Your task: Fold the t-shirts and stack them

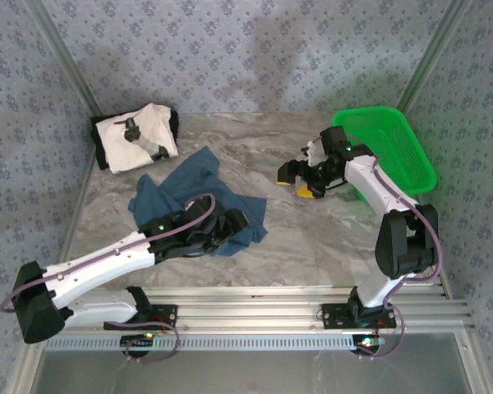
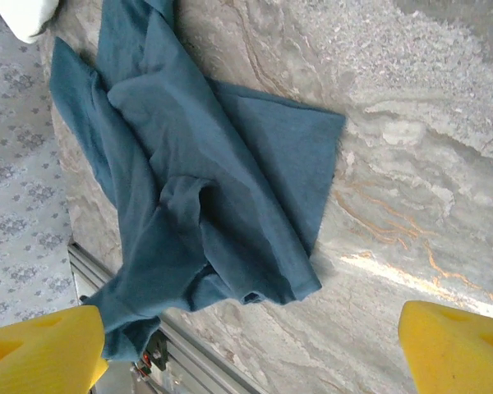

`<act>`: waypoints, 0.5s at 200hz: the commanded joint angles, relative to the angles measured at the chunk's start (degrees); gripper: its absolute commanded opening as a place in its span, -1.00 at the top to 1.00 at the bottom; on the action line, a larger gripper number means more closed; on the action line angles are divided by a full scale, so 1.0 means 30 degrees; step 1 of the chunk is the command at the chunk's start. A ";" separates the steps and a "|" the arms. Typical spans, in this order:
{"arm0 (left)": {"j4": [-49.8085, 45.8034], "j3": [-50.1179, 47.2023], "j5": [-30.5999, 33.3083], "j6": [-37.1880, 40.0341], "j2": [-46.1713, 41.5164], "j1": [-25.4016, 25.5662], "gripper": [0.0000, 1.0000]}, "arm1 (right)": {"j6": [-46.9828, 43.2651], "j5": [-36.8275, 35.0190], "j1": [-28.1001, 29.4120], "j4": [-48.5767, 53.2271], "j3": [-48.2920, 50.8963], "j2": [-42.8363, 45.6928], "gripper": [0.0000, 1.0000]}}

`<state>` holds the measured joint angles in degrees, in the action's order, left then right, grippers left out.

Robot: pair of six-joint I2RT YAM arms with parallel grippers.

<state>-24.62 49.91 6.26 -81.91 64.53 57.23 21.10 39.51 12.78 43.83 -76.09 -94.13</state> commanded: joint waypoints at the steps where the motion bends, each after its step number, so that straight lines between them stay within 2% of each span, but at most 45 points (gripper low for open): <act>1: 0.0069 -0.0466 0.2798 -0.6058 0.0809 -0.0200 -0.47 | -0.0536 0.0605 -0.0155 -0.0629 0.0113 -0.0772 -0.89; 26: -0.1212 -0.1663 0.3748 -0.6535 0.1020 -0.1165 -0.46 | -0.1043 0.0283 0.0249 -0.0651 -0.0272 -0.2975 -0.86; 55: 0.1911 -0.3853 0.1924 -0.6564 0.1700 -0.2879 -0.45 | -0.1834 -0.1358 0.1557 0.0409 -0.2420 -0.6138 -0.81; 100: 0.4597 -0.2235 -0.0093 -0.6242 0.4865 -0.2240 -0.46 | -0.1063 -0.2901 0.3473 0.0753 -0.5702 -0.9757 -0.65</act>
<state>-17.80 39.79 9.82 -99.00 76.16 49.12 17.74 34.52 20.84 43.68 -87.26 -119.28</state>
